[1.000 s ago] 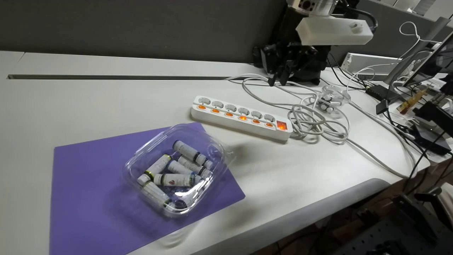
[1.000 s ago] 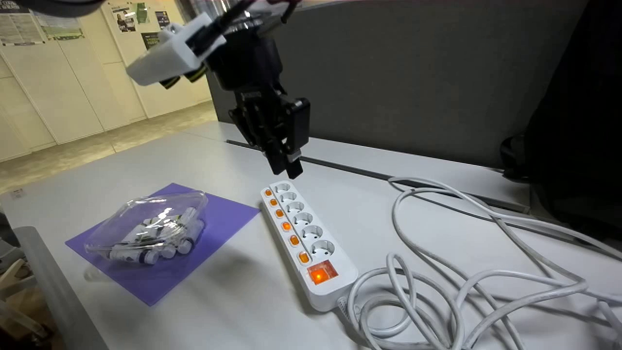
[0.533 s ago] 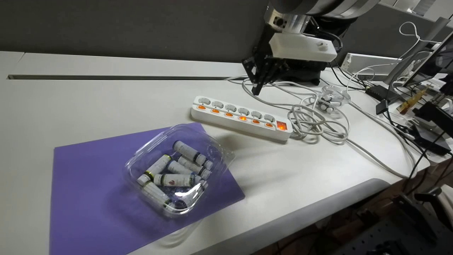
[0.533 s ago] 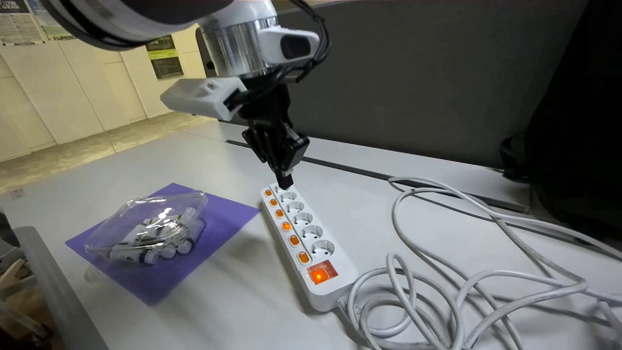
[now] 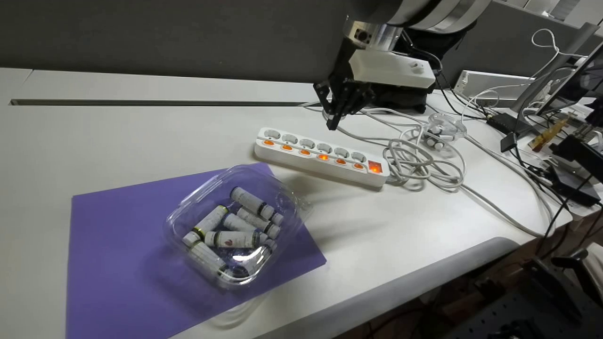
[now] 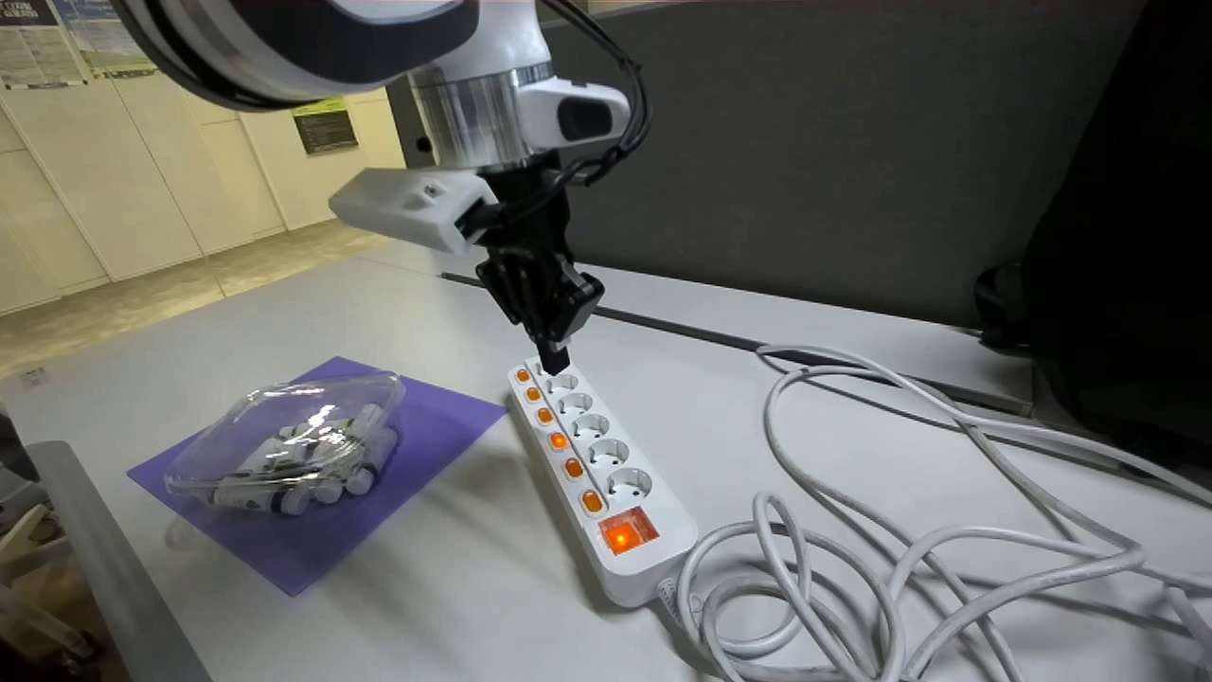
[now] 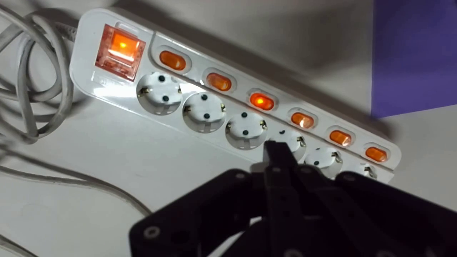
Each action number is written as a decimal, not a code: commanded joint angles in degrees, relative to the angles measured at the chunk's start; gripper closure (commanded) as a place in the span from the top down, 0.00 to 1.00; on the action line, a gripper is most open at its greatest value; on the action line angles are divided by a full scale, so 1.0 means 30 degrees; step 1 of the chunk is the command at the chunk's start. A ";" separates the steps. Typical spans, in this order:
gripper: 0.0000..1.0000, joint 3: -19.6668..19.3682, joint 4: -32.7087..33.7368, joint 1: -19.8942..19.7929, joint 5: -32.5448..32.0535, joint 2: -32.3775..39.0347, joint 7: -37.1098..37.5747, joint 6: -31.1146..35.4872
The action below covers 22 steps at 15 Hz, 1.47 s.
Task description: Press the fourth button from the left on the extension cord.
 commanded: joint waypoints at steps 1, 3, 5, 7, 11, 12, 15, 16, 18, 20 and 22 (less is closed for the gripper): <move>0.00 0.0083 0.0277 0.0033 0.0610 0.0399 -0.0944 0.0196; 0.00 0.0108 0.0719 0.0138 0.0431 0.0926 -0.1389 0.0342; 0.00 0.0042 0.1074 0.0314 0.0163 0.1377 -0.1661 0.0477; 0.00 0.0034 0.1383 0.0422 0.0097 0.1806 -0.1881 0.0652; 0.00 0.0093 0.1505 0.0573 0.0225 0.2283 -0.1895 0.0507; 0.00 0.0055 0.1420 0.0663 0.0181 0.2292 -0.1801 0.0415; 0.00 -0.0475 0.0970 0.1285 -0.0286 0.1956 -0.0966 0.0067; 0.00 -0.0648 0.0903 0.1460 -0.0398 0.1892 -0.0733 0.0055; 0.00 -0.0764 0.0928 0.1565 -0.0324 0.1916 -0.0594 -0.0096; 0.00 -0.0827 0.0944 0.1550 -0.0137 0.1977 -0.0448 -0.0368; 0.00 -0.0844 0.0830 0.1415 0.0069 0.1980 -0.0308 -0.0655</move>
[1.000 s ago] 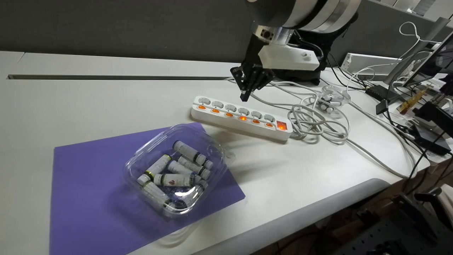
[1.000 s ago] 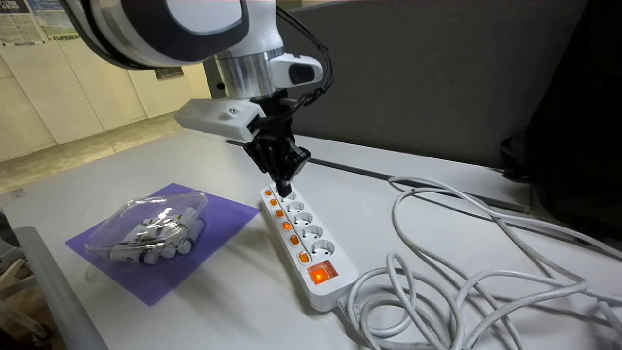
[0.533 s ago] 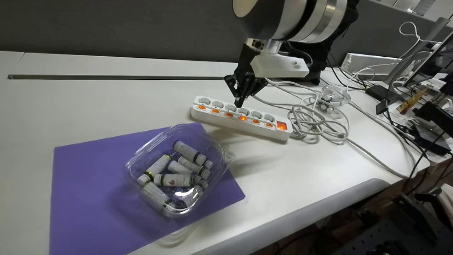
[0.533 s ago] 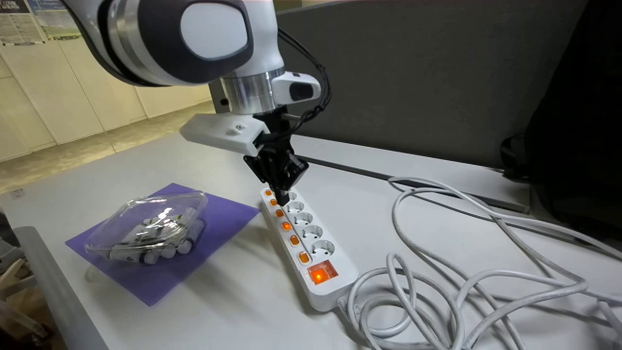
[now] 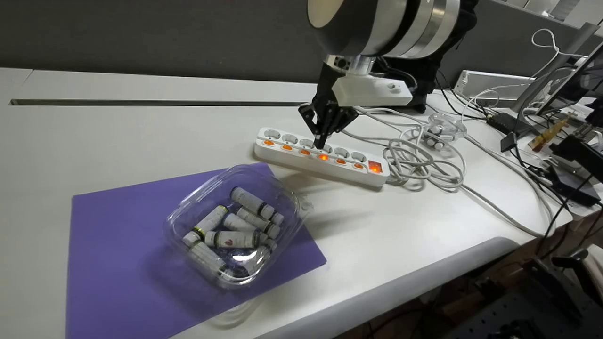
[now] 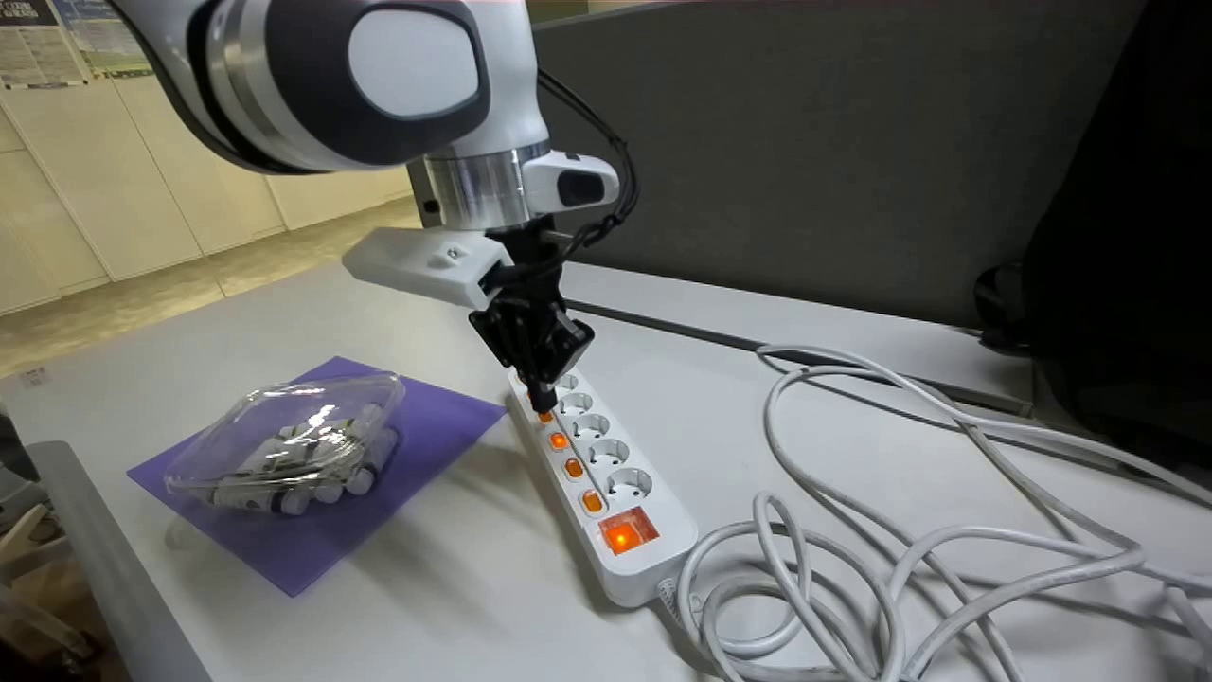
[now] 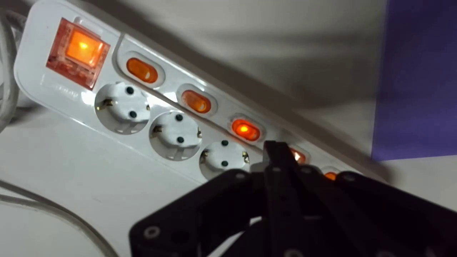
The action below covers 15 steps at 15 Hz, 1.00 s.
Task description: Press the fourth button from the left on the extension cord.
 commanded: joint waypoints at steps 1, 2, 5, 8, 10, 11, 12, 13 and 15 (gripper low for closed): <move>0.00 -0.0249 -0.0306 -0.0014 0.0165 -0.0309 0.0793 -0.0717; 0.00 -0.0151 -0.0247 -0.0152 0.0271 -0.0324 0.0553 -0.0888; 0.01 -0.0099 -0.0079 -0.0178 0.0073 -0.0007 0.0165 -0.0634; 0.00 -0.0122 -0.0180 -0.0142 0.0046 -0.0029 0.0185 -0.0466; 0.00 -0.0108 -0.0478 -0.0211 0.0187 -0.0111 0.0231 -0.0073; 0.00 -0.0113 -0.0640 -0.0224 0.0193 -0.0153 0.0223 0.0216; 0.00 -0.0124 -0.0728 -0.0228 0.0196 -0.0159 0.0240 0.0412; 0.00 -0.0098 -0.0802 -0.0261 0.0239 -0.0151 0.0221 0.0619; 0.00 0.0046 -0.0910 -0.0426 0.0424 -0.0026 0.0051 0.1051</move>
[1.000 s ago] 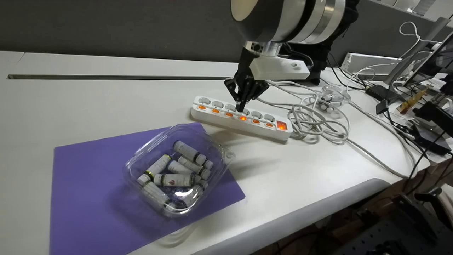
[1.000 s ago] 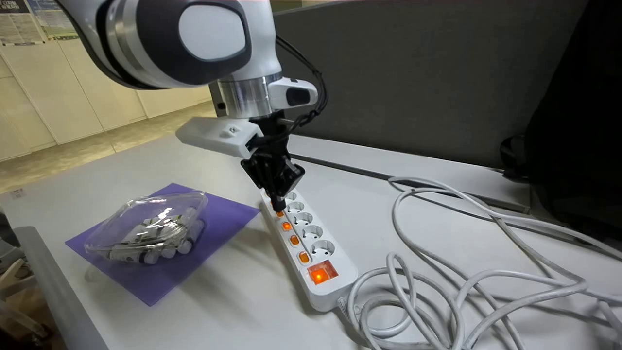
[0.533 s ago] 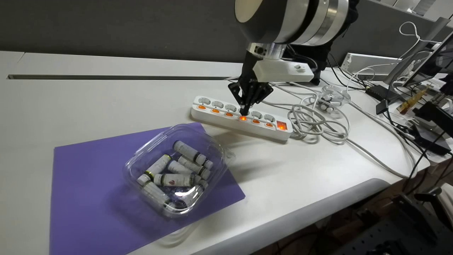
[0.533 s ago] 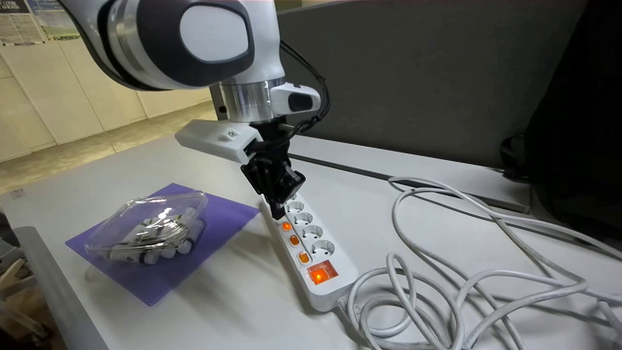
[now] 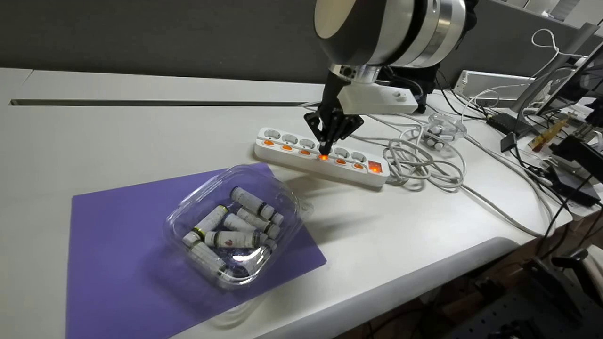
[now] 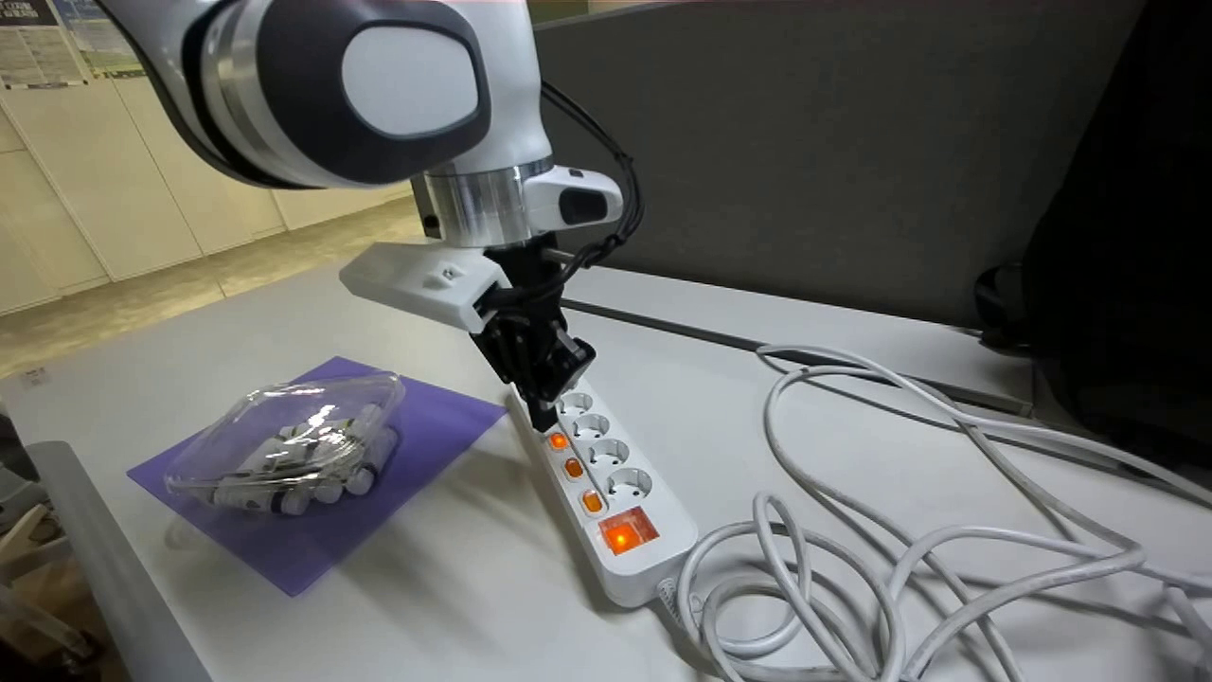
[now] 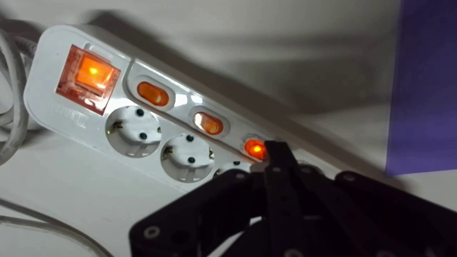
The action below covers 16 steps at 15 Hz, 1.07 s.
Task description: Press the fourth button from the left on the extension cord.
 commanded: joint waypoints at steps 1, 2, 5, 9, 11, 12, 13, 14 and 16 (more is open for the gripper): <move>0.00 0.0208 -0.0429 -0.0303 0.0341 -0.0045 0.0001 0.0796; 0.00 0.0253 -0.0480 -0.0359 0.0448 0.0011 -0.0038 0.0937; 0.00 0.0316 -0.0504 -0.0572 0.0666 0.0259 -0.0084 0.1279; 0.00 0.0630 -0.0401 -0.1195 0.1358 0.0673 -0.0314 0.1751; 0.00 0.0948 -0.0327 -0.1586 0.1830 0.0760 -0.0548 0.1769; 0.00 0.1117 -0.0288 -0.1781 0.2094 0.0819 -0.0689 0.1743; 0.00 0.1260 -0.0250 -0.1949 0.2296 0.0866 -0.0826 0.1703; 0.00 0.1435 -0.0194 -0.2154 0.2538 0.0944 -0.0995 0.1631; 0.00 0.1885 -0.0037 -0.2678 0.3112 0.1176 -0.1432 0.1482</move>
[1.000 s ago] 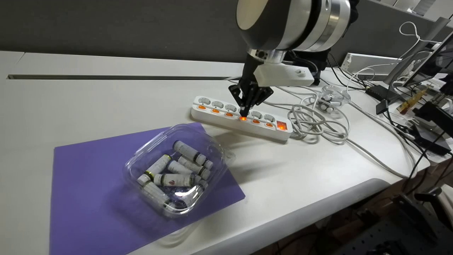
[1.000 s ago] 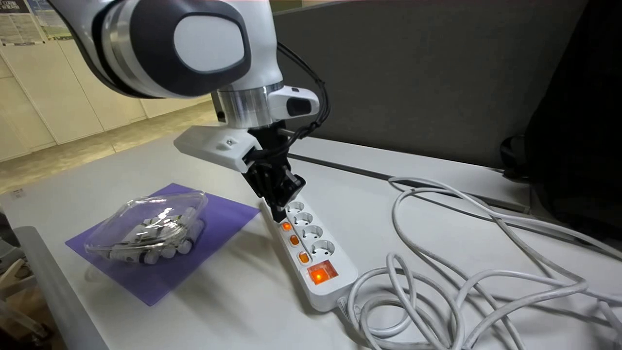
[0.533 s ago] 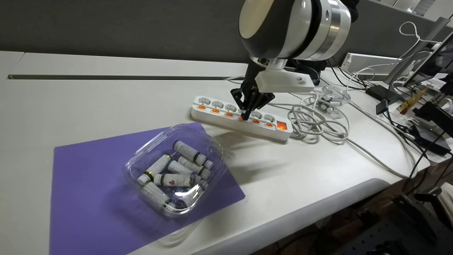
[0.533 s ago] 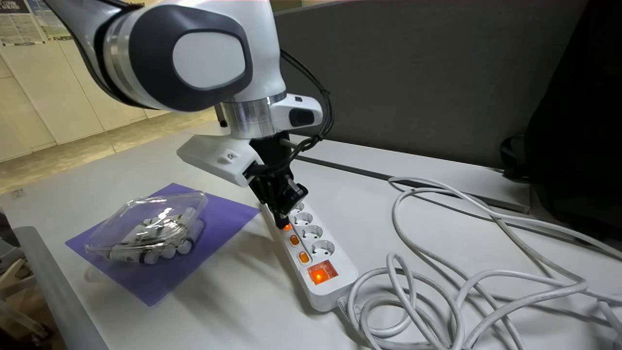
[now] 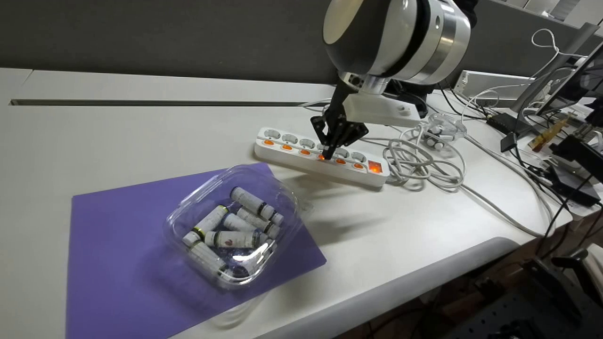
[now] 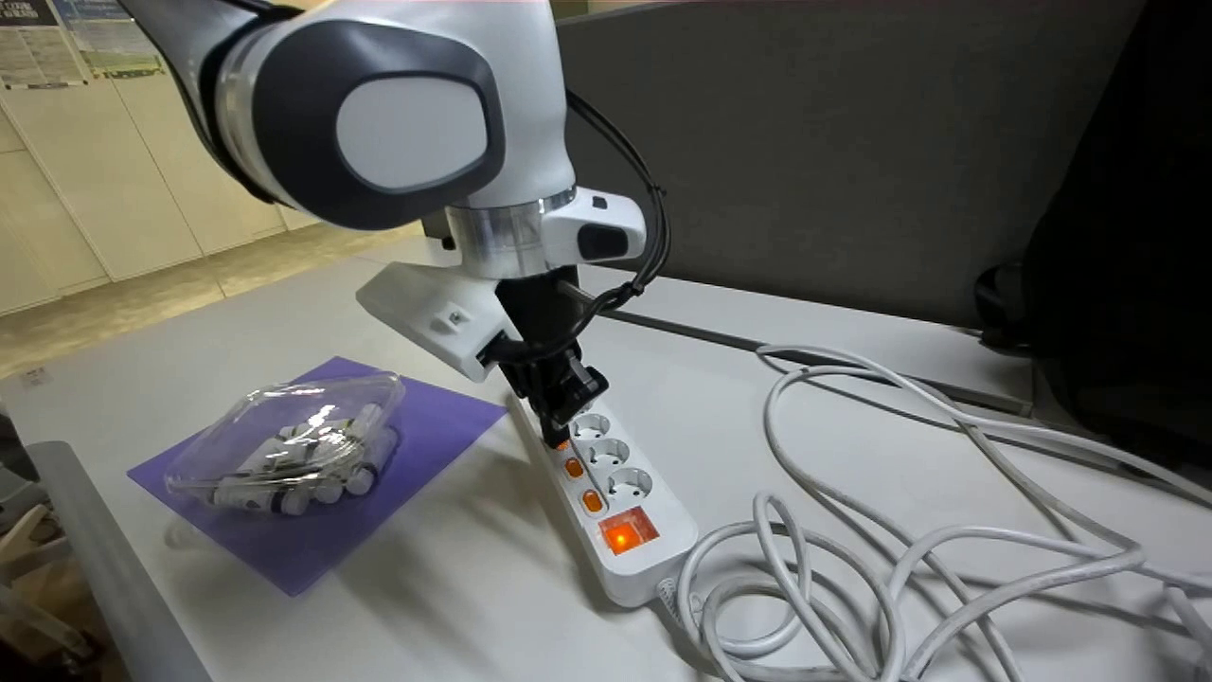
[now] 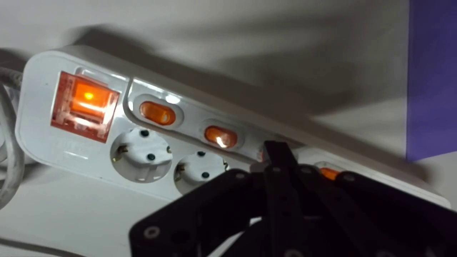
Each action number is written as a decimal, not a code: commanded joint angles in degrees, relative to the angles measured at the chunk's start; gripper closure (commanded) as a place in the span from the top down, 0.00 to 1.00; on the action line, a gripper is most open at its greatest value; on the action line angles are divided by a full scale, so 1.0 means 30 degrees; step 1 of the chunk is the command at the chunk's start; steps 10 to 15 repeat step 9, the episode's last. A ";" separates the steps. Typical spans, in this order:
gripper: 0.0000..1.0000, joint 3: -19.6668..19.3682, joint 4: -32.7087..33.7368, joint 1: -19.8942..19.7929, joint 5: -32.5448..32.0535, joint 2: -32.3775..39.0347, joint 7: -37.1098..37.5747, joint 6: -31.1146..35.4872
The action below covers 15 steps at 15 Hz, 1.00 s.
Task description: Press the fourth button from the left on the extension cord.
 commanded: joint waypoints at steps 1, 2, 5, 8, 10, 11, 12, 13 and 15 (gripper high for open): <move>0.00 0.1012 0.0441 -0.1247 0.1236 0.0824 -0.1063 -0.0068; 0.00 0.1201 0.0528 -0.1529 0.1547 0.1000 -0.1314 -0.0097; 0.00 0.1627 0.0783 -0.2286 0.2399 0.1527 -0.2051 -0.0232; 0.00 0.2180 0.1058 -0.2909 0.3481 0.1604 -0.2383 -0.1076; 0.00 0.2103 0.1103 -0.2827 0.3627 0.1478 -0.2269 -0.1437; 0.00 0.2103 0.1103 -0.2827 0.3627 0.1478 -0.2269 -0.1437; 0.00 0.2103 0.1103 -0.2827 0.3627 0.1478 -0.2269 -0.1437; 0.00 0.2103 0.1103 -0.2827 0.3627 0.1478 -0.2269 -0.1437; 0.00 0.2103 0.1103 -0.2827 0.3627 0.1478 -0.2269 -0.1437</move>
